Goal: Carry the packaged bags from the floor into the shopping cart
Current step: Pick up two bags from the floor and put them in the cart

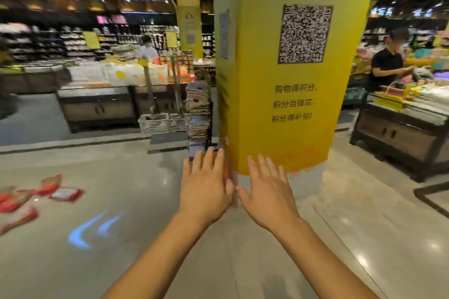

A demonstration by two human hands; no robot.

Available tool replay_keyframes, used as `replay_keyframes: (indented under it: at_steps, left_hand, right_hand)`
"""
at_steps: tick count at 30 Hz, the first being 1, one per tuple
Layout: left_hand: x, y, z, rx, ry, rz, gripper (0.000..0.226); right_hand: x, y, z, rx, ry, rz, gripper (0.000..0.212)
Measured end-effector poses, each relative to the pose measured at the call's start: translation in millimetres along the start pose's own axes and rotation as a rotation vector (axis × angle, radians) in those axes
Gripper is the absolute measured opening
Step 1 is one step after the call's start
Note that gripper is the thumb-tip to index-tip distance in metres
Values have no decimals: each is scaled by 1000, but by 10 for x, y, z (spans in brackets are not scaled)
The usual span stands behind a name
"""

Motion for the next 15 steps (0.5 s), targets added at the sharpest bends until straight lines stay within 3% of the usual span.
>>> replay_keyframes:
  at_steps: [15]
  left_hand:
    - [137,1493,-1226,604,-198,-139,76]
  right_hand:
    - [-708,245,-1479,535,-243,-298,79]
Point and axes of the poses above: each hand's wrist, its own y-axis away from the middle knuckle, its own x-axis out of the back of the hand, z = x × y, the point moved 1 cm from there along -y, towards the middle knuckle, and after that the axes turned 10 degrees about -y, right-handed, at the moved point
